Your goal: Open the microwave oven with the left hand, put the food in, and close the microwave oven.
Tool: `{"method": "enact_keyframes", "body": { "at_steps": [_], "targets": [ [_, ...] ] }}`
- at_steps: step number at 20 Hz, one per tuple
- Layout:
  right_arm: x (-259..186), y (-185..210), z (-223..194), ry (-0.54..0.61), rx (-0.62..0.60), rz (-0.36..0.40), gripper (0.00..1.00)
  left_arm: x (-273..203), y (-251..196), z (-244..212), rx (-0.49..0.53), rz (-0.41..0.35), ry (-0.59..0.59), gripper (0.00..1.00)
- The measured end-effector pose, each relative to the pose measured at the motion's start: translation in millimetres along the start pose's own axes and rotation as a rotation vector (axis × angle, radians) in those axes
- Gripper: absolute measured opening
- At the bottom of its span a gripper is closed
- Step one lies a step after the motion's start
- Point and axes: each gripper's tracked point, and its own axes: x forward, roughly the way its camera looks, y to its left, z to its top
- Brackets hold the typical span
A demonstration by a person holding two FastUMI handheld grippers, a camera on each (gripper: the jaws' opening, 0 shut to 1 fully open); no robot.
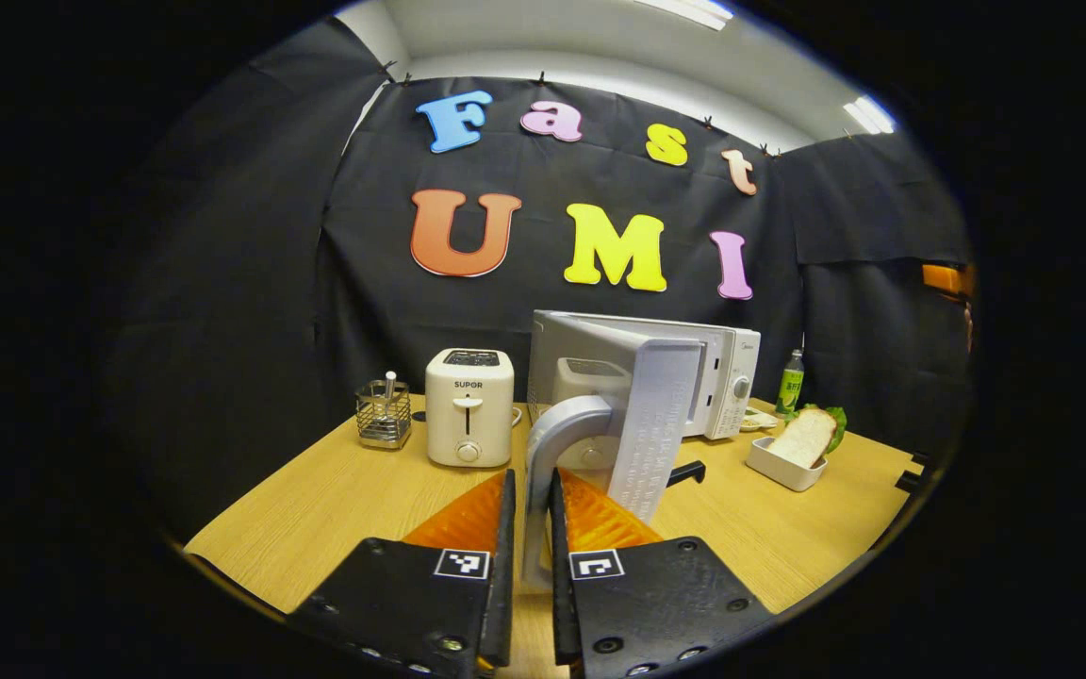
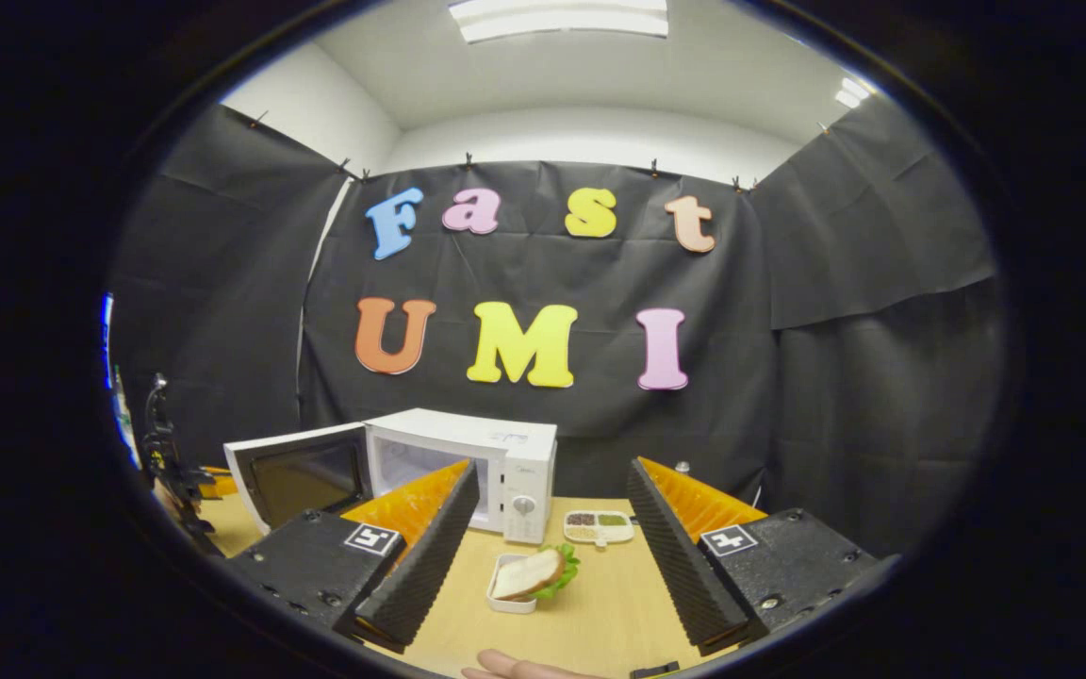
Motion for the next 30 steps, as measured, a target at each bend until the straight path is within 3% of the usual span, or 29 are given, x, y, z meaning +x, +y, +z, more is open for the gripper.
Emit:
{"method": "enact_keyframes", "body": {
  "at_steps": [1, 2, 3, 4, 5, 7, 8, 9, 10, 11, 12, 13, 16, 19, 23, 24, 25, 26, 27, 28, 29, 30],
  "targets": [
    [1.4, -2.0, -3.1, 0.007, -0.001, -0.002, 1.0, -4.7, 9.2, 3.0, 0.006, 0.01, -0.003, 0.29],
    [3.3, -5.4, -4.5, 0.012, -0.001, -0.006, 1.0, -10.8, 21.7, 1.8, 0.012, 0.032, 0.002, 0.36],
    [6.1, -8.5, -6.1, 0.019, -0.004, -0.011, 0.96, -16.0, 31.7, -0.9, 0.012, 0.061, 0.017, 0.58],
    [9.4, -11.0, -9.2, 0.03, -0.011, -0.014, 1.0, -21.3, 39.5, -2.0, 0.013, 0.092, 0.028, 0.68],
    [12.1, -14.4, -13.2, 0.043, -0.019, -0.017, 1.0, -29.0, 43.8, 1.2, 0.018, 0.123, 0.039, 0.87],
    [21.5, -21.0, -19.1, 0.071, -0.029, -0.017, 0.96, -42.8, 50.6, 13.1, 0.032, 0.19, 0.032, 0.89],
    [27.1, -23.1, -21.4, 0.086, -0.032, -0.013, 0.96, -50.9, 47.2, 21.3, 0.034, 0.212, 0.028, 0.76],
    [33.7, -25.8, -24.7, 0.102, -0.034, -0.009, 1.0, -56.0, 40.5, 29.6, 0.042, 0.218, 0.017, 0.83],
    [41.6, -28.5, -27.6, 0.121, -0.034, -0.003, 0.96, -60.9, 33.9, 39.2, 0.054, 0.224, 0.003, 0.98],
    [49.4, -30.4, -32.3, 0.144, -0.034, 0.01, 0.96, -63.9, 25.7, 50.5, 0.062, 0.223, -0.019, 0.87],
    [60.2, -34.6, -38.1, 0.173, -0.034, 0.023, 0.96, -67.0, 17.2, 62.1, 0.061, 0.223, -0.038, 0.87],
    [68.7, -38.3, -44.9, 0.208, -0.039, 0.038, 0.96, -69.7, 11.8, 72.5, 0.054, 0.235, -0.053, 0.95],
    [101.0, -59.4, -70.9, 0.348, -0.025, 0.084, 1.0, -77.6, -1.7, 94.7, 0.038, 0.278, -0.065, 0.95],
    [134.4, -78.5, -106.4, 0.512, 0.043, 0.13, 0.96, -81.7, -17.9, 118.7, 0.058, 0.291, -0.101, 0.95],
    [167.5, -72.9, -157.0, 0.737, 0.216, 0.268, 1.0, -81.6, -35.3, 143.4, 0.041, 0.311, -0.134, 0.95],
    [175.6, -71.1, -168.7, 0.786, 0.251, 0.302, 0.9, -78.8, -39.2, 146.5, 0.032, 0.316, -0.136, 0.95],
    [183.1, -72.6, -181.0, 0.826, 0.28, 0.318, 0.98, -76.4, -41.5, 149.7, 0.019, 0.326, -0.131, 1.0],
    [189.2, -71.1, -191.8, 0.87, 0.298, 0.342, 0.87, -74.7, -44.4, 155.0, 0.015, 0.334, -0.135, 0.95],
    [191.5, -69.1, -202.2, 0.911, 0.321, 0.368, 0.96, -73.4, -47.1, 161.9, 0.021, 0.339, -0.145, 0.95],
    [194.7, -63.6, -209.7, 0.952, 0.352, 0.411, 0.96, -71.5, -48.3, 168.0, 0.032, 0.348, -0.152, 0.95],
    [194.3, -57.3, -218.3, 0.993, 0.384, 0.451, 0.84, -71.4, -49.1, 174.4, 0.037, 0.359, -0.16, 0.95],
    [197.8, -52.5, -223.7, 1.024, 0.42, 0.485, 0.84, -69.7, -51.8, 180.7, 0.042, 0.363, -0.172, 0.95]
  ]
}}
